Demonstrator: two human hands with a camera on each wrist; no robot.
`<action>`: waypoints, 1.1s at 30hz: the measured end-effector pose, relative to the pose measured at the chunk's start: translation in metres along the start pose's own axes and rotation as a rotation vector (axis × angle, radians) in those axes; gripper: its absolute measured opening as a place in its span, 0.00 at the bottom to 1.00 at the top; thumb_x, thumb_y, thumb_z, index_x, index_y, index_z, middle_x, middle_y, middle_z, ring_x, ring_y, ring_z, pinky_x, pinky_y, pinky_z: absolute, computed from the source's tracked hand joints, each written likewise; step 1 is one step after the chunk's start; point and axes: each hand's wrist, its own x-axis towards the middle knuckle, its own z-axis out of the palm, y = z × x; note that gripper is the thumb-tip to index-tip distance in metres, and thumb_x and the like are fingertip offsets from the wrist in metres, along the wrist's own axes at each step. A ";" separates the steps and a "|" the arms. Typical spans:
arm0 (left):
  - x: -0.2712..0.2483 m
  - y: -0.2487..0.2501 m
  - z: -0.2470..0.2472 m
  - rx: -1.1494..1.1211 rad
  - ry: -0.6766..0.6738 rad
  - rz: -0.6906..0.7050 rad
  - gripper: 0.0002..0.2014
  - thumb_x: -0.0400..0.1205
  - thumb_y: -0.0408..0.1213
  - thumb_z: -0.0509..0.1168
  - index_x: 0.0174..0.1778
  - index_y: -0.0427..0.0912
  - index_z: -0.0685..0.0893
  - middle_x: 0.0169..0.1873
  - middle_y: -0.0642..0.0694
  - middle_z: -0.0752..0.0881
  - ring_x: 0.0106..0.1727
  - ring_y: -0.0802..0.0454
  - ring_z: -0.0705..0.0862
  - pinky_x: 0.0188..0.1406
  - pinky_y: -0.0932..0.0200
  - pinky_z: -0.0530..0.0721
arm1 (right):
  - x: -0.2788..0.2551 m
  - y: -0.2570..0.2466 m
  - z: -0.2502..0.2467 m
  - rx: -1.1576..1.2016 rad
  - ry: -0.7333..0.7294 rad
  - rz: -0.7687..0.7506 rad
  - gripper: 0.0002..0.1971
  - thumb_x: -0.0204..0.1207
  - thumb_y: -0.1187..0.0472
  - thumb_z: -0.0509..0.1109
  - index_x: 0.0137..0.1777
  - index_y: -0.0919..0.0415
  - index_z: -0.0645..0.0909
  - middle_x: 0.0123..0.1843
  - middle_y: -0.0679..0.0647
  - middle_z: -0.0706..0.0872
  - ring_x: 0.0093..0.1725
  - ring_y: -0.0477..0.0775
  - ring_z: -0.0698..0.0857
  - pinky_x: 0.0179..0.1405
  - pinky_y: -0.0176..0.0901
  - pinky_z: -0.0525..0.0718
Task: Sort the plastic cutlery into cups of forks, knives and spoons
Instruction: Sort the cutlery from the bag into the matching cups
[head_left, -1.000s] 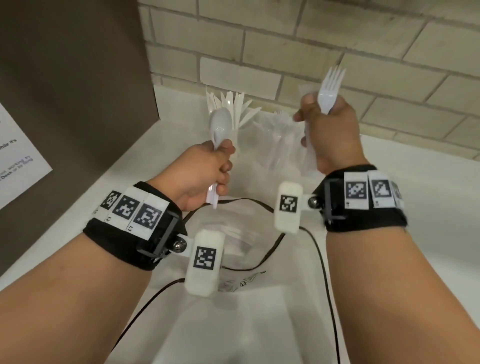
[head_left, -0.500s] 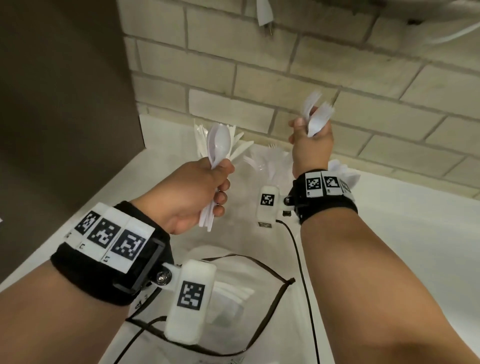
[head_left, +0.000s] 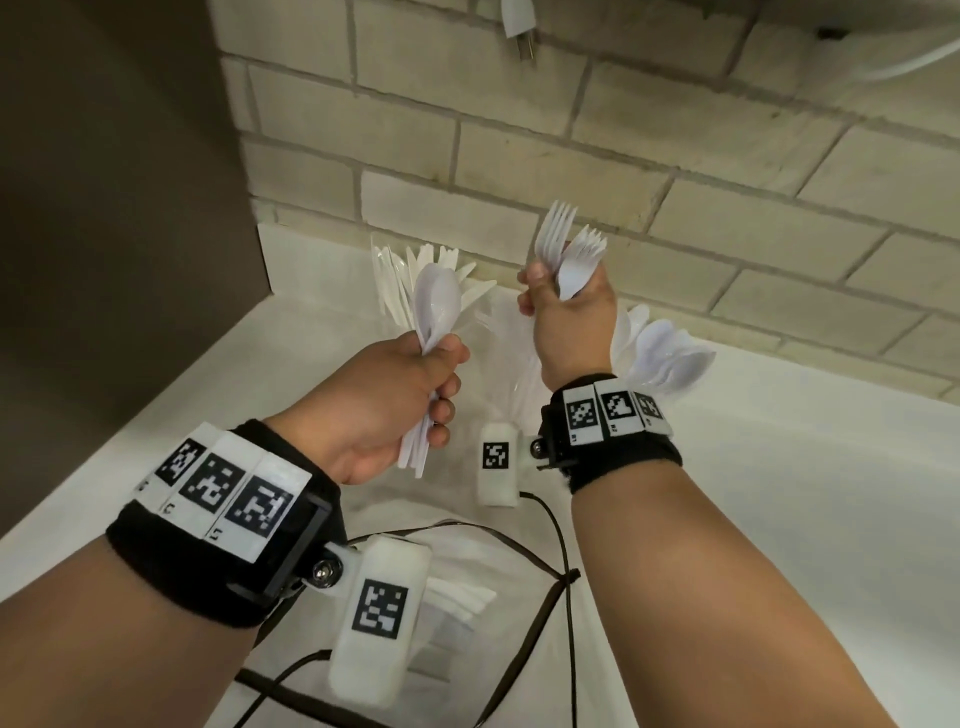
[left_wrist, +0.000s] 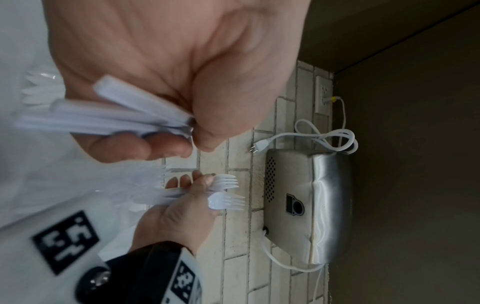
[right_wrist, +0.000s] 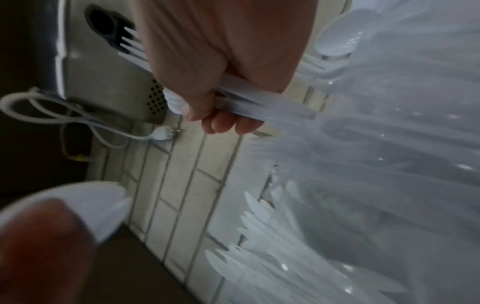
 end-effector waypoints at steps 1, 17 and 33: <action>0.000 0.000 0.000 -0.001 0.001 0.000 0.10 0.86 0.42 0.59 0.53 0.40 0.80 0.30 0.47 0.72 0.27 0.54 0.69 0.27 0.58 0.71 | 0.000 0.006 0.000 -0.005 0.007 0.031 0.04 0.78 0.66 0.70 0.48 0.55 0.80 0.39 0.51 0.87 0.31 0.47 0.84 0.39 0.41 0.86; 0.002 -0.006 -0.005 0.007 0.001 -0.005 0.11 0.86 0.43 0.59 0.53 0.40 0.81 0.29 0.48 0.74 0.27 0.54 0.72 0.30 0.57 0.75 | 0.004 0.023 -0.004 -0.325 -0.026 0.024 0.02 0.76 0.58 0.73 0.45 0.55 0.85 0.38 0.39 0.83 0.44 0.43 0.81 0.46 0.33 0.78; -0.032 0.006 0.006 0.463 -0.290 0.183 0.15 0.87 0.50 0.54 0.49 0.42 0.77 0.29 0.51 0.69 0.23 0.58 0.65 0.21 0.64 0.67 | -0.071 -0.103 -0.025 -0.328 -0.616 0.092 0.11 0.78 0.54 0.71 0.55 0.58 0.78 0.21 0.47 0.81 0.19 0.48 0.77 0.16 0.36 0.69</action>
